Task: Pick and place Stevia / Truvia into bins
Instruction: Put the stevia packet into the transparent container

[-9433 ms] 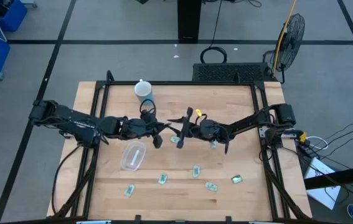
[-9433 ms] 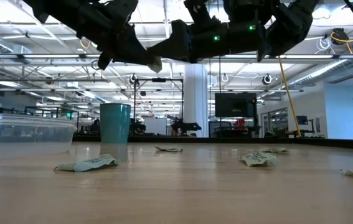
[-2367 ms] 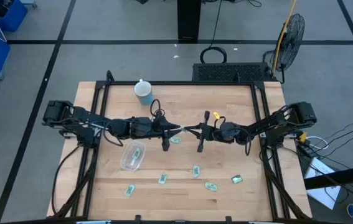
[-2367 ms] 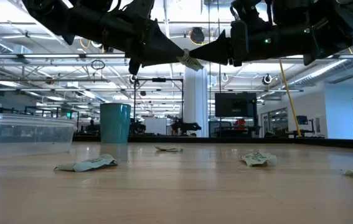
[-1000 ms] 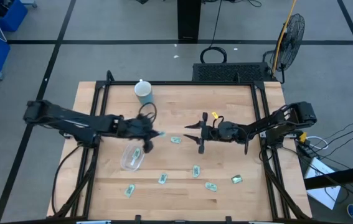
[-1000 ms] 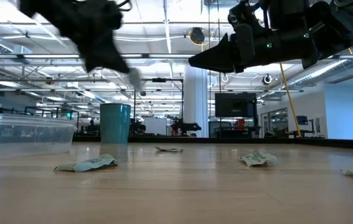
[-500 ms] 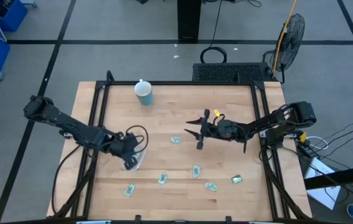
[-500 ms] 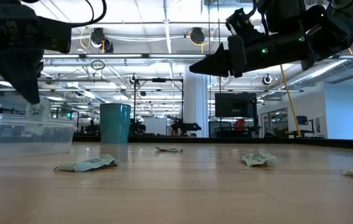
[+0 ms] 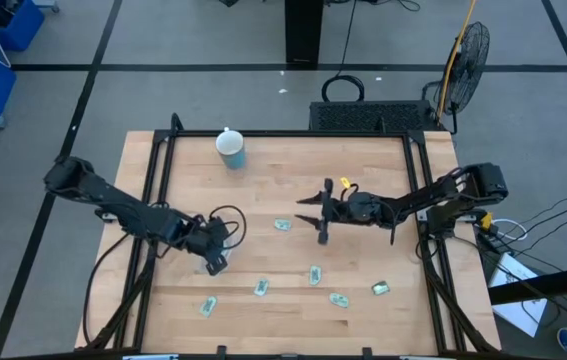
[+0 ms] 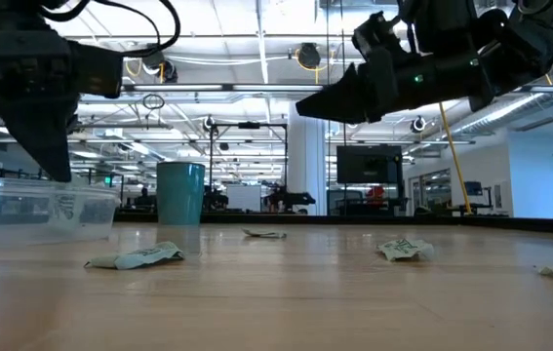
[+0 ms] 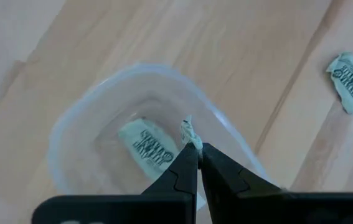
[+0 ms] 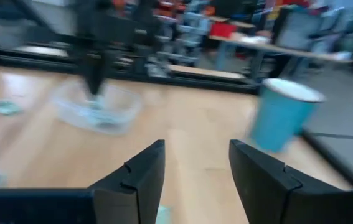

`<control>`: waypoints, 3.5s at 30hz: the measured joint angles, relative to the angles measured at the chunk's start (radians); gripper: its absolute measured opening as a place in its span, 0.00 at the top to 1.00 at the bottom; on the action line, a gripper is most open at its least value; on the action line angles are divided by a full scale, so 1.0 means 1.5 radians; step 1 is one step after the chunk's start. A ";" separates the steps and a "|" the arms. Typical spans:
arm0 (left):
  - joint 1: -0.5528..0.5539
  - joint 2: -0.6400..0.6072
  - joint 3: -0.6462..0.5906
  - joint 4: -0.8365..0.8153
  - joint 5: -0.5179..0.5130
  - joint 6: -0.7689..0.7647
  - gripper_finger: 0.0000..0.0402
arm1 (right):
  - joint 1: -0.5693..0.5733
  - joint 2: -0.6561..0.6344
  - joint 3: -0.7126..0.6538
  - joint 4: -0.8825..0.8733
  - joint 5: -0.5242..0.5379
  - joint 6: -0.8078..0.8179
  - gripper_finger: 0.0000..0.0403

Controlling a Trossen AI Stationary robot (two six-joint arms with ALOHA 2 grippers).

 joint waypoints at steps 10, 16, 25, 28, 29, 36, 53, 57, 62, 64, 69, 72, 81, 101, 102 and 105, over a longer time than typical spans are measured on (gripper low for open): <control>0.039 -0.011 0.001 -0.002 0.049 0.003 0.88 | 0.002 0.000 0.089 -0.241 -0.013 0.040 0.55; 0.066 -0.010 0.008 -0.010 0.036 0.039 0.74 | 0.001 0.008 0.090 -0.251 -0.006 0.040 0.55; 0.120 -0.010 0.126 -0.059 0.028 0.105 0.71 | 0.001 0.140 0.162 -0.274 -0.025 0.040 0.55; 0.130 -0.010 0.161 -0.032 -0.035 0.143 0.74 | 0.001 0.184 0.202 -0.334 -0.023 0.040 0.55; 0.132 -0.010 0.168 -0.018 -0.061 0.157 0.74 | 0.001 0.194 0.211 -0.352 -0.022 0.040 0.55; 0.145 -0.010 0.172 0.039 -0.162 0.223 0.76 | 0.001 0.214 0.226 -0.376 -0.021 0.037 0.61; 0.151 -0.005 0.172 0.036 -0.174 0.240 0.76 | -0.013 0.265 0.228 -0.357 -0.043 0.039 0.69; 0.151 -0.005 0.172 0.036 -0.176 0.240 0.76 | -0.017 0.265 0.228 -0.359 -0.042 0.038 0.68; 0.151 -0.005 0.172 0.036 -0.176 0.241 0.76 | -0.021 0.262 0.227 -0.361 -0.048 0.037 0.84; 0.151 -0.005 0.172 0.036 -0.176 0.241 0.76 | -0.022 0.261 0.226 -0.361 -0.046 0.036 0.94; 0.151 -0.005 0.172 0.036 -0.176 0.241 0.76 | -0.021 0.257 0.225 -0.340 -0.042 0.021 0.99; 0.150 -0.005 0.172 0.037 -0.176 0.236 0.76 | -0.008 0.242 0.226 -0.327 -0.039 0.010 0.99; 0.133 -0.005 0.171 0.038 -0.176 0.217 0.76 | 0.061 0.177 0.230 -0.278 -0.021 -0.054 1.00; 0.132 -0.208 0.171 0.003 -0.344 0.226 0.76 | 0.050 0.441 0.676 -0.424 -0.077 -0.099 1.00; 0.131 -0.212 0.171 -0.008 -0.344 0.229 0.76 | 0.047 0.455 0.689 -0.427 -0.077 -0.102 1.00; 0.126 -0.217 0.171 -0.042 -0.342 0.225 0.76 | 0.039 0.484 0.719 -0.428 -0.078 -0.100 0.96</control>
